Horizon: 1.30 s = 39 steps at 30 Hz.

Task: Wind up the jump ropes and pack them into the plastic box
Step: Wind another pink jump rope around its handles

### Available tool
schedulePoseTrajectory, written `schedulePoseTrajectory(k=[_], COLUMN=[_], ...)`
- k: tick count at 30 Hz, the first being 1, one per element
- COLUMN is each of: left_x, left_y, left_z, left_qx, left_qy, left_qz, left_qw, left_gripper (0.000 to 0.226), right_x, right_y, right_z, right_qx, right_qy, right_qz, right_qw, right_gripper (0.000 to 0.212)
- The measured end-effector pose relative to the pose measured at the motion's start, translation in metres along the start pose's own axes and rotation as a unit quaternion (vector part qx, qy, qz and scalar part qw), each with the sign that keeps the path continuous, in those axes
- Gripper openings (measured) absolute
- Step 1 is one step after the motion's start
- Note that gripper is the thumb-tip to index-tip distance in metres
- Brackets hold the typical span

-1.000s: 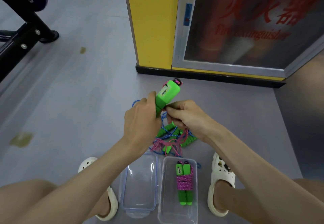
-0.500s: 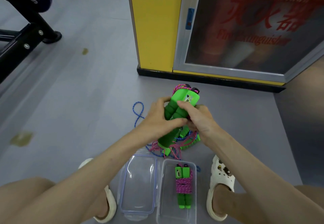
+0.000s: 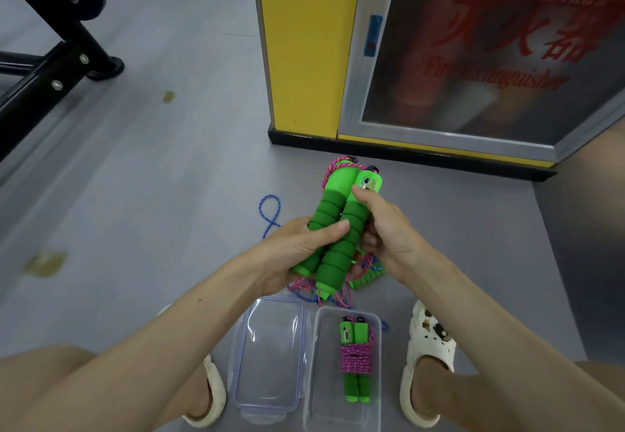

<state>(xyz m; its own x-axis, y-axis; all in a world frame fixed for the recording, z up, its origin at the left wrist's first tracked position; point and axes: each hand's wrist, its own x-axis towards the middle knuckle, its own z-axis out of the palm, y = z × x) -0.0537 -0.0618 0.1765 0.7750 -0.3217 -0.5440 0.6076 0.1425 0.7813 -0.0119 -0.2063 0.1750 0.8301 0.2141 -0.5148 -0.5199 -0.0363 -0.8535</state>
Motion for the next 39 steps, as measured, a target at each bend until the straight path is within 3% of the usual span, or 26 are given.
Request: schedulePoseTrajectory(k=[7,10,14,16,18,21,23,25,26,28,31,34,39], left_x=[-0.002,-0.003,-0.003,-0.004,-0.006,-0.007,-0.007,-0.007,-0.007,-0.004,0.002,0.006,0.009], left_y=[-0.002,0.0,0.007,0.012,0.016,0.02,0.021,0.022,0.023,0.023,0.02,0.015,0.008], left_z=[0.0,0.001,-0.006,-0.011,-0.015,-0.022,-0.026,-0.028,-0.028,-0.027,-0.025,-0.02,-0.013], left_qx=[-0.04,-0.032,0.017,0.024,0.036,0.047,0.05,0.08,0.094,0.117,0.261,0.425,0.534], left_qy=[-0.023,0.007,0.06,0.067,0.069,0.085,0.106,0.125,0.131,0.154,0.232,0.291,0.336], left_qz=[-0.005,0.017,0.038,0.034,0.031,0.031,0.029,0.032,0.038,0.057,0.105,0.127,0.131], left_qw=[0.999,0.999,0.997,0.997,0.996,0.995,0.993,0.988,0.986,0.979,0.931,0.848,0.765], left_gripper=[0.035,0.032,0.02,0.02,0.021,0.024,0.027,0.029,0.029,0.025,0.022,0.029,0.038], right_x=[0.002,0.005,0.007,0.008,0.007,0.005,0.004,0.006,0.007,0.007,0.004,0.001,0.0], right_y=[0.003,0.003,-0.002,-0.004,-0.006,-0.01,-0.009,-0.006,-0.006,-0.009,-0.012,-0.012,-0.011], right_z=[-0.002,-0.005,-0.012,-0.017,-0.021,-0.026,-0.028,-0.027,-0.025,-0.021,-0.013,-0.01,-0.008], right_qx=[-0.012,-0.018,-0.075,-0.093,-0.102,-0.204,-0.358,-0.433,-0.427,-0.338,-0.182,-0.165,-0.181], right_qy=[-0.015,-0.03,-0.019,-0.009,-0.006,-0.031,-0.021,0.034,0.062,0.084,0.037,0.02,0.005], right_qz=[-0.008,-0.017,-0.035,-0.023,-0.012,-0.066,-0.142,-0.19,-0.199,-0.171,-0.06,-0.017,0.002], right_qw=[1.0,0.999,0.996,0.995,0.995,0.976,0.922,0.88,0.88,0.922,0.981,0.986,0.983], right_gripper=[0.04,0.042,0.077,0.085,0.073,0.031,0.021,0.018,0.016,0.015,0.02,0.02,0.026])
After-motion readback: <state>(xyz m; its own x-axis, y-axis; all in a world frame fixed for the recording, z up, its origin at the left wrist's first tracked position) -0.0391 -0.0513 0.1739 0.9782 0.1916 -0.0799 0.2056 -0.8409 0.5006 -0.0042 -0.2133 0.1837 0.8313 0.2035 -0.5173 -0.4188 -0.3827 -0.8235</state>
